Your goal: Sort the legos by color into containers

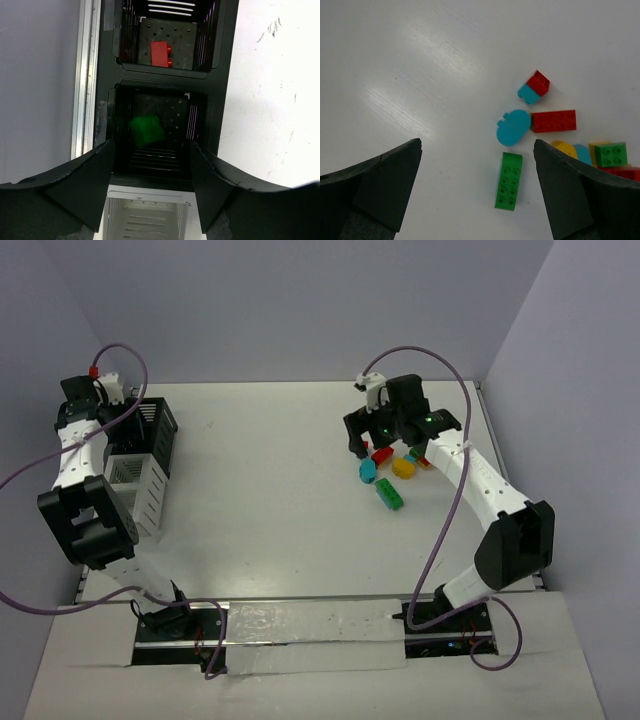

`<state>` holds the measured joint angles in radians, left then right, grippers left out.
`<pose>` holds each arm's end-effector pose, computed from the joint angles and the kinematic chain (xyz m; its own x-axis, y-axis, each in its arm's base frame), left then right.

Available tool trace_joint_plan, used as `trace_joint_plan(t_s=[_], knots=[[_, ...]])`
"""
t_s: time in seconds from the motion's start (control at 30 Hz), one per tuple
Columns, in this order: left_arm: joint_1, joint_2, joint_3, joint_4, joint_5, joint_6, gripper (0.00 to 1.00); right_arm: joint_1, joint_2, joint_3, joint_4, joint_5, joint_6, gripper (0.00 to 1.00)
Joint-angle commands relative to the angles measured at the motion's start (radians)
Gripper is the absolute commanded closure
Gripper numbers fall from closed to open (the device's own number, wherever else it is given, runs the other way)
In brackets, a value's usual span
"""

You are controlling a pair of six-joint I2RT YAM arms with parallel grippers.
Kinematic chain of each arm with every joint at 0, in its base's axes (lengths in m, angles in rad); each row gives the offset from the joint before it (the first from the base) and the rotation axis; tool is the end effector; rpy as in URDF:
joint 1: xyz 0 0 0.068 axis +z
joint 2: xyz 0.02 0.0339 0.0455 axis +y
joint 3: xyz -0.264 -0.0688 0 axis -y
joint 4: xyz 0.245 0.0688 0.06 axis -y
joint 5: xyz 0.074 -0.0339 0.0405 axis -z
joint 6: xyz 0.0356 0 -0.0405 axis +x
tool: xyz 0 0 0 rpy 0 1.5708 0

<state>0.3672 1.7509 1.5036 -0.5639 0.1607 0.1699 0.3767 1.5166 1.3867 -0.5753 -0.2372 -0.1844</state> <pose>0.3704 0.1364 0.2923 -0.7096 -0.0941 -0.6983 -0.1335 0.9910 0.0021 0.3123 0.1325 0.3345 -0.4965 -0.3881 -0.7765 -0.6256 0.7801 0.0101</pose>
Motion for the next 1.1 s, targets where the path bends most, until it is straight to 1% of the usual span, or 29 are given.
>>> trace_joint_plan(t_s=[0.0,0.07,0.13,0.27,0.33,0.37,0.4,0.43,0.5,0.53,0.6,0.63,0.67,0.7,0.73,0.83,0.93,1.0,1.07], knots=[[-0.002,-0.024,0.052,0.035,0.040,0.012,0.29,-0.105,-0.032,0.018,-0.062,-0.012,-0.011,0.02],[-0.003,-0.056,0.062,0.048,0.084,0.014,0.29,-0.159,-0.009,0.036,-0.103,-0.019,-0.043,0.06],[-0.013,-0.086,0.078,0.056,0.134,0.018,0.29,-0.207,0.019,0.056,-0.159,-0.029,-0.083,0.15],[-0.067,-0.143,0.100,0.046,0.190,0.048,0.29,-0.296,0.073,0.074,-0.206,-0.012,-0.171,0.22],[-0.102,-0.171,0.095,0.033,0.215,0.057,0.28,-0.326,0.094,0.069,-0.219,0.031,-0.242,0.23],[-0.107,-0.173,0.094,0.029,0.228,0.060,0.28,-0.331,0.108,0.070,-0.227,0.034,-0.264,0.23],[-0.125,-0.183,0.092,0.011,0.273,0.071,0.27,-0.350,0.130,0.076,-0.253,0.043,-0.339,0.23],[-0.134,-0.188,0.092,-0.006,0.285,0.075,0.26,-0.362,0.146,0.086,-0.259,0.040,-0.354,0.23],[-0.152,-0.190,0.096,-0.043,0.375,0.115,0.26,-0.379,0.178,0.129,-0.315,0.022,-0.459,0.20],[-0.160,-0.186,0.103,-0.084,0.434,0.148,0.26,-0.425,0.222,0.158,-0.337,0.013,-0.513,0.19],[-0.169,-0.174,0.117,-0.144,0.490,0.173,0.25,-0.448,0.262,0.211,-0.380,-0.007,-0.569,0.18],[-0.179,-0.163,0.131,-0.161,0.519,0.178,0.25,-0.458,0.288,0.267,-0.427,-0.022,-0.590,0.18],[-0.184,-0.160,0.136,-0.172,0.523,0.168,0.26,-0.467,0.328,0.295,-0.474,-0.049,-0.592,0.18],[-0.197,-0.163,0.129,-0.166,0.522,0.157,0.26,-0.469,0.342,0.343,-0.493,-0.068,-0.586,0.18],[-0.201,-0.171,0.117,-0.156,0.523,0.149,0.26,-0.467,0.350,0.351,-0.497,-0.090,-0.575,0.18],[-0.224,-0.207,0.045,-0.104,0.524,0.138,0.26,-0.435,0.327,0.327,-0.442,-0.157,-0.537,0.19],[-0.271,-0.223,0.014,-0.098,0.501,0.141,0.27,-0.381,0.329,0.304,-0.392,-0.160,-0.505,0.20],[-0.294,-0.219,0.012,-0.103,0.490,0.127,0.27,-0.313,0.355,0.329,-0.376,-0.119,-0.444,0.21],[-0.304,-0.217,0.013,-0.099,0.475,0.111,0.28,-0.286,0.407,0.362,-0.359,-0.081,-0.376,0.21]])
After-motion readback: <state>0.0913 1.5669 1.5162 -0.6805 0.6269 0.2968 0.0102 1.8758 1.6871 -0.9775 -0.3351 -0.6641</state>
